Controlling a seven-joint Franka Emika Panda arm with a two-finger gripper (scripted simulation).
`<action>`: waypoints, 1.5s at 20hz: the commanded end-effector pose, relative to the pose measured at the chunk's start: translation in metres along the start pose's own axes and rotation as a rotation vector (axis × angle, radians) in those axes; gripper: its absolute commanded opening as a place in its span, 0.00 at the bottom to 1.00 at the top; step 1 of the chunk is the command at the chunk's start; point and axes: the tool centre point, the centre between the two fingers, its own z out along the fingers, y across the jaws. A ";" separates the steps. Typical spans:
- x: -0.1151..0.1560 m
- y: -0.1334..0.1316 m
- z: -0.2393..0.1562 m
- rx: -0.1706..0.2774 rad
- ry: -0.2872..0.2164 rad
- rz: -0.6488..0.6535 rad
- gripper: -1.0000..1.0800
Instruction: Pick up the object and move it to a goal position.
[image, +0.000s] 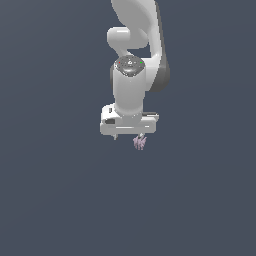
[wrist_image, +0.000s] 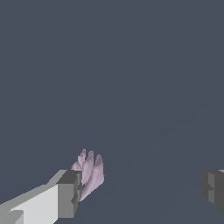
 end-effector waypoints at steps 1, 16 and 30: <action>0.000 0.000 0.000 0.000 0.000 0.000 0.96; -0.008 0.025 0.011 0.009 -0.028 0.072 0.96; -0.030 -0.016 0.045 0.011 -0.026 0.245 0.96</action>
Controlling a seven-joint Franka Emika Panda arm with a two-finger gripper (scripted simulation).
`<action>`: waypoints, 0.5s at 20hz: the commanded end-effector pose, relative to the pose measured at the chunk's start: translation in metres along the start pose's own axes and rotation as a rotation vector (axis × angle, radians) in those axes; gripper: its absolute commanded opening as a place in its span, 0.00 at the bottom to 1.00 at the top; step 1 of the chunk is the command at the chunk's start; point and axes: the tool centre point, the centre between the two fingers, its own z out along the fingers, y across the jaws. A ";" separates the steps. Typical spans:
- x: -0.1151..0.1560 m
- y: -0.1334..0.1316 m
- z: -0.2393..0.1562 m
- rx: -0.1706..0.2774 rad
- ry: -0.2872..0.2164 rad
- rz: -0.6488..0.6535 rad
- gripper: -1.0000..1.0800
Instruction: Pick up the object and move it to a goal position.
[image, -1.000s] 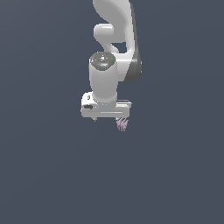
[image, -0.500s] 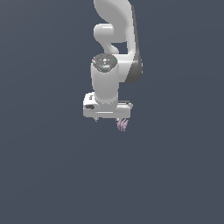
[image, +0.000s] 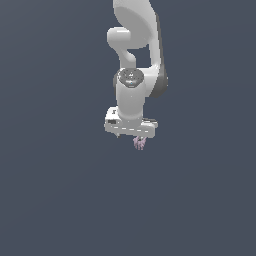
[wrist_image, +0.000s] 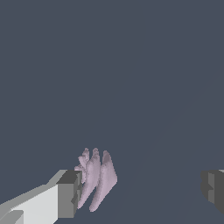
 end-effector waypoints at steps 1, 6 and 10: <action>-0.009 -0.009 0.009 0.001 0.000 0.047 0.96; -0.026 -0.025 0.026 0.003 0.002 0.137 0.96; -0.037 -0.034 0.036 0.004 0.002 0.191 0.96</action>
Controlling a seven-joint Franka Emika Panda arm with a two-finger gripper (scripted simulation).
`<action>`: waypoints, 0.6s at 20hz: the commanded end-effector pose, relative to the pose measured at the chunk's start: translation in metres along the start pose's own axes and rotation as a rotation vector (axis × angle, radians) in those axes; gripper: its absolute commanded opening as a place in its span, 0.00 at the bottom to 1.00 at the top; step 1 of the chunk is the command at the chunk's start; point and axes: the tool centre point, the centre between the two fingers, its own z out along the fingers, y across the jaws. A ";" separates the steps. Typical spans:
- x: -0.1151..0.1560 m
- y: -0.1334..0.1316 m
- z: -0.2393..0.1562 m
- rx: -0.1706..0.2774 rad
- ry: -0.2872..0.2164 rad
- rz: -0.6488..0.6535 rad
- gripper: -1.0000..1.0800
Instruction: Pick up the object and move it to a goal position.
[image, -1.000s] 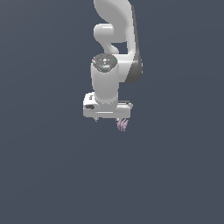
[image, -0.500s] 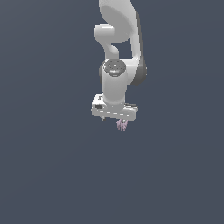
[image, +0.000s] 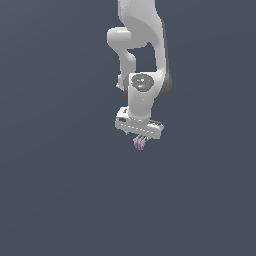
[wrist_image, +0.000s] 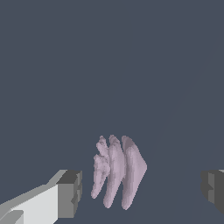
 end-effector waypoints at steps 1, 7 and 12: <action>-0.007 -0.004 0.005 0.001 0.001 0.033 0.96; -0.017 -0.009 0.013 0.001 0.002 0.076 0.96; -0.019 -0.009 0.014 0.001 0.001 0.081 0.96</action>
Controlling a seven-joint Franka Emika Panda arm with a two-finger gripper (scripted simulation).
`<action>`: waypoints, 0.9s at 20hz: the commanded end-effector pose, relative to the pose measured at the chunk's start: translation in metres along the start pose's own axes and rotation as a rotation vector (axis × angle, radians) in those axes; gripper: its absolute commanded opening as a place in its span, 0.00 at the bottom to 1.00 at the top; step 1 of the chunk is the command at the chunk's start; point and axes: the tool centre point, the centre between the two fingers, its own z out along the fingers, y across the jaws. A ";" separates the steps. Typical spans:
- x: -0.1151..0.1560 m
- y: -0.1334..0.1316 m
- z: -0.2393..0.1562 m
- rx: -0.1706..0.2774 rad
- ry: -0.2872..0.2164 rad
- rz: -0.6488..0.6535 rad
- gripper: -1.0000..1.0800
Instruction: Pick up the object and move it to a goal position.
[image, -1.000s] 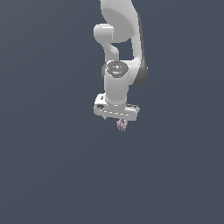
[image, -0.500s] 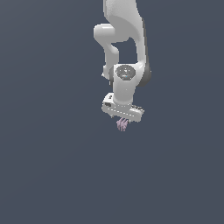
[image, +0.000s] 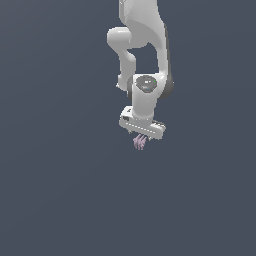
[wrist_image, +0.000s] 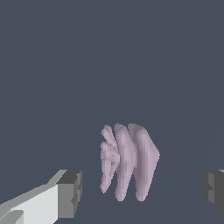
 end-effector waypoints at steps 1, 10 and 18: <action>0.000 0.000 0.000 0.000 0.000 0.000 0.96; -0.001 0.000 0.032 0.000 0.001 0.003 0.96; -0.001 0.000 0.050 0.000 0.001 0.004 0.96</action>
